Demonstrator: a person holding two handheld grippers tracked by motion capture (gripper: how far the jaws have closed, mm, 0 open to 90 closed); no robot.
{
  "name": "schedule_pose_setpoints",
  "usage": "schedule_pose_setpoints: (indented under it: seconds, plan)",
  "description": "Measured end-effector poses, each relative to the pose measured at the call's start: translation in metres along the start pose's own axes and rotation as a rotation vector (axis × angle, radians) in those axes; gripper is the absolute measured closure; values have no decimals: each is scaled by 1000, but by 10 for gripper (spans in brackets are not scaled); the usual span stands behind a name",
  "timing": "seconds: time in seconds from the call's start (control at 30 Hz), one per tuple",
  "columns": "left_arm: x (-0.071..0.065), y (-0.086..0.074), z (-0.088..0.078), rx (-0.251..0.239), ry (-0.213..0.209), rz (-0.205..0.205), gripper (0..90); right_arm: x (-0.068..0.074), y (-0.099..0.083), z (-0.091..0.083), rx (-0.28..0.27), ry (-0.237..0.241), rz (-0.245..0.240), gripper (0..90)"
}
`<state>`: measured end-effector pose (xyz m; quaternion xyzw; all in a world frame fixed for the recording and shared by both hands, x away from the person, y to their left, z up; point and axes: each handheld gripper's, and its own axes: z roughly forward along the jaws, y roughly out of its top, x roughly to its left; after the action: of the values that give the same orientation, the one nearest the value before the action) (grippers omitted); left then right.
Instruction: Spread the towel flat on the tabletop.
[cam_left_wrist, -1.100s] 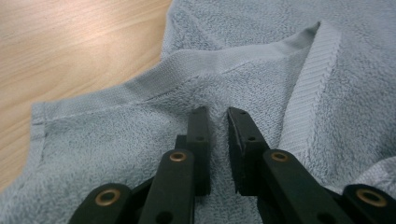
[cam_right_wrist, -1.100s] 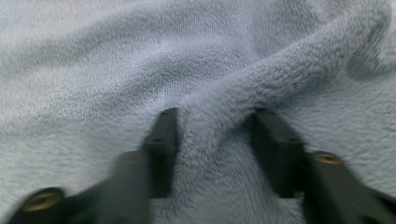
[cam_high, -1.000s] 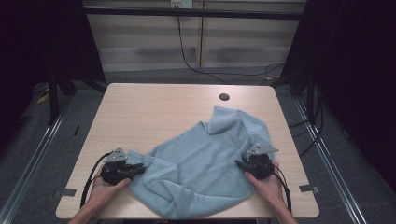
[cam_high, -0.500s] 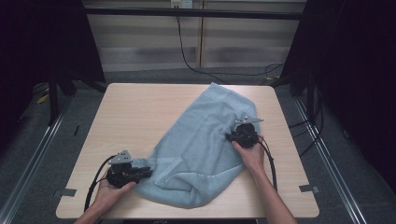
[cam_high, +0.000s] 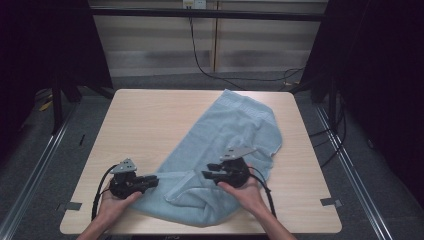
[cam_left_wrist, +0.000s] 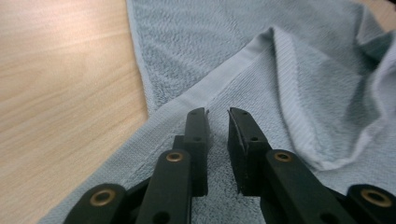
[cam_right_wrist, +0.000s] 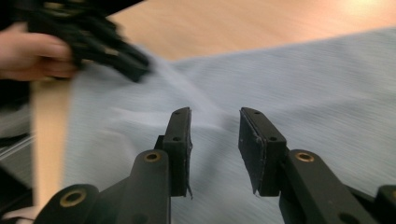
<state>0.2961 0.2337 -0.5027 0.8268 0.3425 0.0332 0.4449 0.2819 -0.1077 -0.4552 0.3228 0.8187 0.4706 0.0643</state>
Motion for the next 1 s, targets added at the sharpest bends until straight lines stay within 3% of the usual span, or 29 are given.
schedule_pose_setpoints:
  seconds: [0.23,0.37,0.47,0.53,0.6,0.63,0.7,0.77,0.83,1.0]
  plan:
    - [1,0,5,16,8,-4,791,46,12,49,59,175,-61,644]
    - [2,0,6,16,2,-8,789,57,1,71,134,206,-92,604]
    - [3,0,6,14,-3,-19,789,60,-4,77,171,235,-123,560]
    - [3,1,6,13,-4,-23,788,62,-5,78,179,238,-145,531]
    - [3,1,6,14,-3,-24,787,65,-8,82,223,220,-172,514]
    - [3,1,6,15,-4,-24,785,66,-9,84,228,215,-182,550]
    - [3,1,6,16,-3,-22,783,65,-10,82,216,158,-201,726]
    - [3,0,5,16,-4,-20,782,61,-10,80,189,160,-153,854]
    - [3,-1,4,15,-5,-22,779,57,-10,75,168,152,-136,869]
    - [4,-2,-5,1,-13,-24,742,42,-7,42,87,113,-69,874]
